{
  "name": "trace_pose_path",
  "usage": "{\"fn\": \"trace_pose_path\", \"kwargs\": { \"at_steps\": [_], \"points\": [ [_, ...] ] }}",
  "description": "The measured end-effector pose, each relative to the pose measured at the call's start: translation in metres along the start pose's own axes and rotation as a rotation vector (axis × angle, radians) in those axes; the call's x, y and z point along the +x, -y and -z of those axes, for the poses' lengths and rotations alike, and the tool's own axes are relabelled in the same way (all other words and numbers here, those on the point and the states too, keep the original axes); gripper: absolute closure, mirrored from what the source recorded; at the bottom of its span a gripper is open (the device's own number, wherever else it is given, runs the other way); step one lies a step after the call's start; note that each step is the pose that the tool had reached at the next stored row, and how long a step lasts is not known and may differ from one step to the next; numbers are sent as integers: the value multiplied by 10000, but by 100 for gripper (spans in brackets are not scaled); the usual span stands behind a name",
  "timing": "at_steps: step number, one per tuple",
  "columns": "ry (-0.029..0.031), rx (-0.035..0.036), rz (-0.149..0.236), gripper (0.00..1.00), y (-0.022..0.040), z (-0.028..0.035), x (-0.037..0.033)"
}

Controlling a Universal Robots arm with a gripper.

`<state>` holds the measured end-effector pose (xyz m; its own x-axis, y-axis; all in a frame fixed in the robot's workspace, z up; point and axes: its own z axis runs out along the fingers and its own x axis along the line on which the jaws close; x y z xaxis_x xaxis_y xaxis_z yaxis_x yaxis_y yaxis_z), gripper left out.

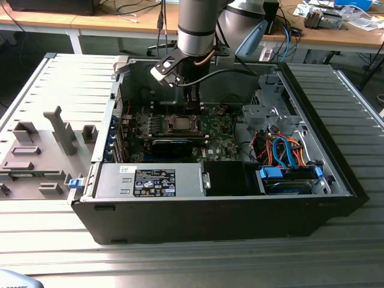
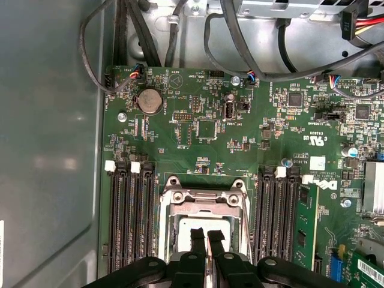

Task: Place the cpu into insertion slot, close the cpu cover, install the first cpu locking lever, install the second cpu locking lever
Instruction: 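Close the cpu cover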

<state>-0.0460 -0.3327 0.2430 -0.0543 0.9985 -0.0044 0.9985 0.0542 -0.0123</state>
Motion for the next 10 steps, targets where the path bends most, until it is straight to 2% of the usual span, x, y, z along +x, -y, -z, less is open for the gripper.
{"fn": "trace_pose_path", "kwargs": {
  "at_steps": [10],
  "points": [
    [0,0,0,84,16,-13,1]
  ]
}}
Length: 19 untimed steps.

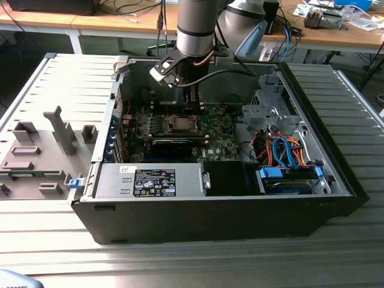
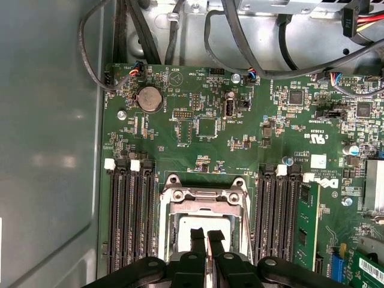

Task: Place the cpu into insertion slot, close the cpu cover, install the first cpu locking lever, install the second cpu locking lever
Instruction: 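Close the cpu cover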

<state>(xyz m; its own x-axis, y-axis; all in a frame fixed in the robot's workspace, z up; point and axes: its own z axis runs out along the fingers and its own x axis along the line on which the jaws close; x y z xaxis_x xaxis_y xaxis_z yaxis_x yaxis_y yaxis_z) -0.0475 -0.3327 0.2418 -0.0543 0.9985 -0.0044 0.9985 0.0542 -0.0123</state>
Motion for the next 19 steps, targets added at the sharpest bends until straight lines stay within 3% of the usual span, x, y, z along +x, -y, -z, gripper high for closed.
{"fn": "trace_pose_path", "kwargs": {
  "at_steps": [13,19],
  "points": [
    [-1,-1,-2,84,12,-26,1],
    [0,0,-12,84,56,-93,4]
  ]
}}
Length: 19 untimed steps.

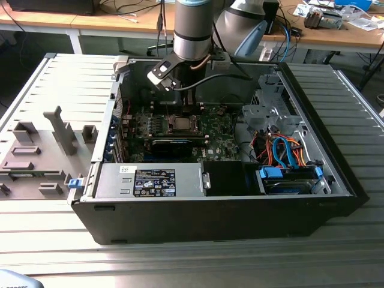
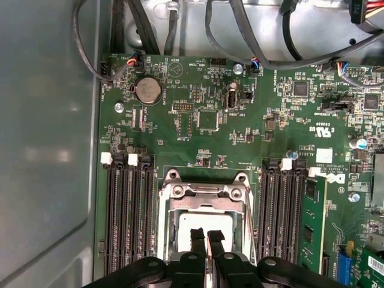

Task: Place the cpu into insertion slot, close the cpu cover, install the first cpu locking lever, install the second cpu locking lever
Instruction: 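Close the cpu cover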

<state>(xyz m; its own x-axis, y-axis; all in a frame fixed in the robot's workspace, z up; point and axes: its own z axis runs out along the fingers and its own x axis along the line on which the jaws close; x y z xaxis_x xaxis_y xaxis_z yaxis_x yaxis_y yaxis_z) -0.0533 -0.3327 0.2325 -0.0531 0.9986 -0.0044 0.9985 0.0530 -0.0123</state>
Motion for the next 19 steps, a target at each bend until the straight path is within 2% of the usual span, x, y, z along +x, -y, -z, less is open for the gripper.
{"fn": "trace_pose_path", "kwargs": {
  "at_steps": [2,5,10,19],
  "points": [
    [0,0,0,84,10,-17,1],
    [0,0,0,84,78,-50,4],
    [0,0,-1,84,143,-79,8],
    [-1,-1,0,84,222,-135,12]
  ]
}}
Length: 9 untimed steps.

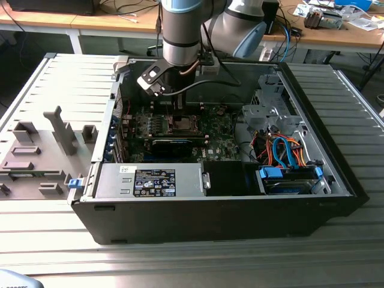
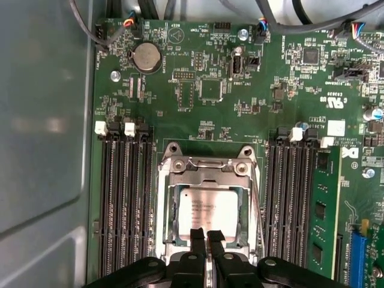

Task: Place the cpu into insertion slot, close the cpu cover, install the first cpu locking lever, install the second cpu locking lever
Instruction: 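Close the cpu cover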

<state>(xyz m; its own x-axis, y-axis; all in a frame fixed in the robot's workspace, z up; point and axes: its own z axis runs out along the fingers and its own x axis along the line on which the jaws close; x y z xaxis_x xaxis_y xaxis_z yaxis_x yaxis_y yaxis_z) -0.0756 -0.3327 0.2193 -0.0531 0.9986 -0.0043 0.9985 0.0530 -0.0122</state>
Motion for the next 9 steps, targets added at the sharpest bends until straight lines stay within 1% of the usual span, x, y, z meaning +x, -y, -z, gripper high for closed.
{"fn": "trace_pose_path", "kwargs": {
  "at_steps": [4,5,6,9],
  "points": [
    [1,0,2,84,6,-22,0],
    [0,1,0,84,8,-70,1],
    [1,0,0,84,8,-94,1],
    [0,0,0,84,8,-126,1]
  ]
}}
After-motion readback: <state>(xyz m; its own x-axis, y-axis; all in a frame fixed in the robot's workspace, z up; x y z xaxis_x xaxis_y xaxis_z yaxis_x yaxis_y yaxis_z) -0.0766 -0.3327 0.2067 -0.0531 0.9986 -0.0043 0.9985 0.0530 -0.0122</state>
